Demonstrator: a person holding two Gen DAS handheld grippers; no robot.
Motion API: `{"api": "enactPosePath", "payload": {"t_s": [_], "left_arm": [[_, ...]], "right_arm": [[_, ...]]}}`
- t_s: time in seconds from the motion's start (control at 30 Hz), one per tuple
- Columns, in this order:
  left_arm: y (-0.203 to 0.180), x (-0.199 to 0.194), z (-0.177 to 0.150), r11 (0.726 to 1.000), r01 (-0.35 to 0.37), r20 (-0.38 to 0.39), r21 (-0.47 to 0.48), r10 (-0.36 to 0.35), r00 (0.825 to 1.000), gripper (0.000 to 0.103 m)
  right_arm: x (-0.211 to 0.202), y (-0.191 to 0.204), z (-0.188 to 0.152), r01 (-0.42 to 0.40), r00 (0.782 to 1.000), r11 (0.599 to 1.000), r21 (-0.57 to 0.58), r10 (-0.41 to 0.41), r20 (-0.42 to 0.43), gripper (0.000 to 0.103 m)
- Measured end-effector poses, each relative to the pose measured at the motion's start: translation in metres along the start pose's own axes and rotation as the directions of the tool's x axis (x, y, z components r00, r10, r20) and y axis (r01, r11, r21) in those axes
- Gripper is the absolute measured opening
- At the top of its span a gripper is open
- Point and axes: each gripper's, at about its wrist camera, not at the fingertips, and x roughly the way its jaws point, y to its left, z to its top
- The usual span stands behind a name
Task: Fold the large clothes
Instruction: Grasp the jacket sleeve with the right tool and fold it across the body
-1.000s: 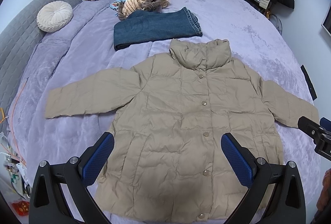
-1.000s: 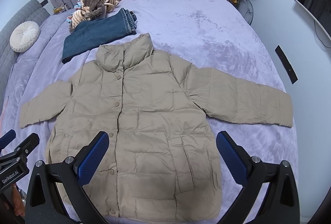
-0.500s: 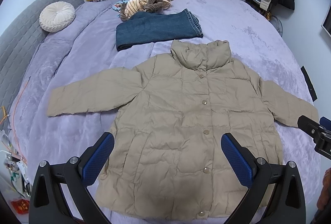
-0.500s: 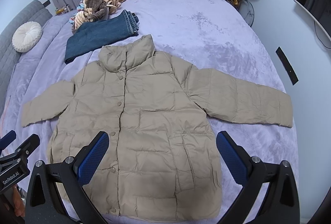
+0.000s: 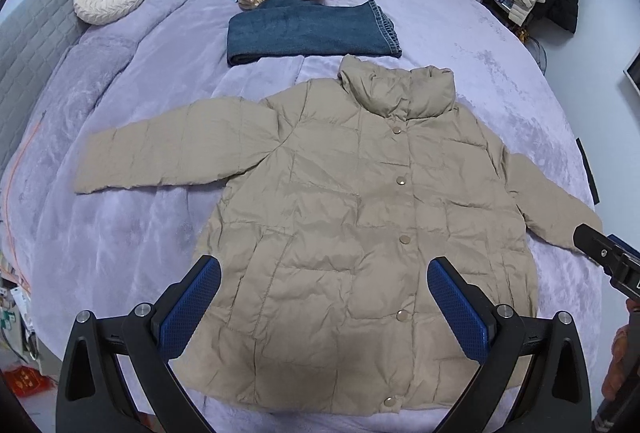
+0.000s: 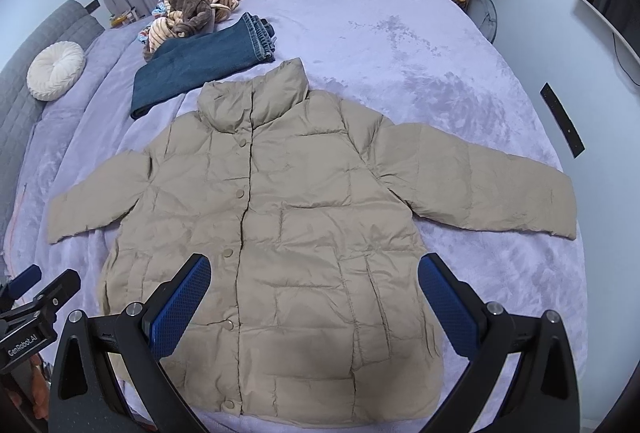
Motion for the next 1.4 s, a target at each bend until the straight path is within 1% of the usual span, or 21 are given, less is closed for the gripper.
{"api": "enactPosePath", "payload": {"t_s": [0.2, 0.37, 0.43, 0.5, 0.53, 0.6, 0.63, 0.77, 0.87, 0.9, 0.97, 1.03, 1.1, 1.13, 1.17, 1.2, 1.23, 1.27, 1.3, 1.37, 1.4], "left_arm": [[0.058, 0.038, 0.01, 0.991, 0.07, -0.041, -0.111, -0.075, 0.996, 0.103], [0.128, 0.084, 0.027, 0.972, 0.109, -0.046, -0.209, -0.121, 0.992, 0.103], [0.16, 0.105, 0.033, 0.959, 0.118, -0.039, -0.257, -0.133, 0.99, 0.103], [0.196, 0.127, 0.037, 0.939, 0.135, -0.021, -0.315, -0.149, 0.989, 0.103], [0.212, 0.138, 0.038, 0.929, 0.14, -0.012, -0.343, -0.153, 0.988, 0.103], [0.246, 0.161, 0.041, 0.903, 0.145, 0.002, -0.405, -0.157, 0.988, 0.103], [0.263, 0.175, 0.041, 0.887, 0.143, 0.003, -0.438, -0.158, 0.987, 0.103], [0.32, 0.224, 0.042, 0.825, 0.154, 0.012, -0.544, -0.176, 0.984, 0.103], [0.348, 0.248, 0.05, 0.777, 0.201, 0.057, -0.597, -0.208, 0.976, 0.103], [0.353, 0.25, 0.057, 0.777, 0.212, 0.082, -0.593, -0.203, 0.976, 0.103], [0.359, 0.25, 0.072, 0.799, 0.206, 0.127, -0.565, -0.163, 0.978, 0.103], [0.364, 0.255, 0.089, 0.814, 0.179, 0.152, -0.552, -0.113, 0.982, 0.103], [0.372, 0.263, 0.101, 0.817, 0.149, 0.161, -0.558, -0.069, 0.984, 0.103], [0.375, 0.268, 0.107, 0.819, 0.125, 0.157, -0.561, -0.043, 0.987, 0.098], [0.377, 0.273, 0.112, 0.822, 0.098, 0.149, -0.561, -0.017, 0.989, 0.081], [0.378, 0.276, 0.114, 0.83, 0.073, 0.141, -0.553, 0.006, 0.99, 0.068], [0.379, 0.279, 0.12, 0.844, 0.072, 0.139, -0.532, 0.003, 0.99, 0.041], [0.381, 0.279, 0.123, 0.851, 0.109, 0.155, -0.513, -0.033, 0.987, 0.014], [0.381, 0.276, 0.125, 0.851, 0.142, 0.17, -0.506, -0.063, 0.983, 0.009], [0.38, 0.259, 0.13, 0.873, 0.12, 0.202, -0.472, -0.026, 0.979, 0.009], [0.378, 0.248, 0.132, 0.888, 0.109, 0.222, -0.447, -0.008, 0.975, 0.009]], "right_arm": [[0.022, 0.021, -0.007, -0.05, 0.999, 0.999, 0.009, 0.05, -0.012, 0.103], [0.046, 0.053, -0.006, -0.103, 0.995, 0.994, 0.041, 0.103, 0.001, 0.103], [0.058, 0.07, -0.005, -0.101, 0.995, 0.994, 0.04, 0.101, 0.003, 0.103], [0.076, 0.089, -0.005, -0.098, 0.995, 0.995, 0.017, 0.098, -0.03, 0.103], [0.087, 0.101, -0.006, -0.1, 0.993, 0.995, -0.002, 0.1, -0.064, 0.103], [0.112, 0.125, -0.01, -0.122, 0.984, 0.992, -0.038, 0.116, -0.134, 0.103], [0.121, 0.133, -0.013, -0.139, 0.98, 0.989, -0.044, 0.131, -0.149, 0.103], [0.161, 0.165, -0.029, -0.213, 0.957, 0.977, -0.032, 0.202, -0.211, 0.103], [0.185, 0.181, -0.036, -0.238, 0.942, 0.971, -0.014, 0.228, -0.246, 0.103], [0.191, 0.187, -0.038, -0.248, 0.939, 0.969, -0.008, 0.238, -0.248, 0.103], [0.202, 0.195, -0.038, -0.264, 0.935, 0.965, 0.001, 0.256, -0.247, 0.103], [0.211, 0.202, -0.034, -0.28, 0.931, 0.96, 0.005, 0.273, -0.243, 0.103], [0.221, 0.212, -0.026, -0.299, 0.927, 0.954, 0.006, 0.291, -0.236, 0.103], [0.224, 0.216, -0.022, -0.311, 0.925, 0.95, 0.005, 0.304, -0.23, 0.103], [0.227, 0.221, -0.017, -0.322, 0.923, 0.947, 0.002, 0.315, -0.22, 0.103], [0.23, 0.226, -0.012, -0.333, 0.922, 0.943, 0.0, 0.326, -0.209, 0.103], [0.235, 0.232, -0.007, -0.347, 0.92, 0.938, -0.003, 0.34, -0.196, 0.103], [0.238, 0.238, -0.001, -0.36, 0.917, 0.933, -0.004, 0.353, -0.187, 0.103], [0.241, 0.244, 0.003, -0.369, 0.914, 0.93, -0.003, 0.362, -0.181, 0.103], [0.248, 0.255, 0.013, -0.39, 0.908, 0.921, 0.012, 0.387, -0.157, 0.102], [0.25, 0.259, 0.016, -0.396, 0.907, 0.918, 0.026, 0.396, -0.141, 0.098]]}}
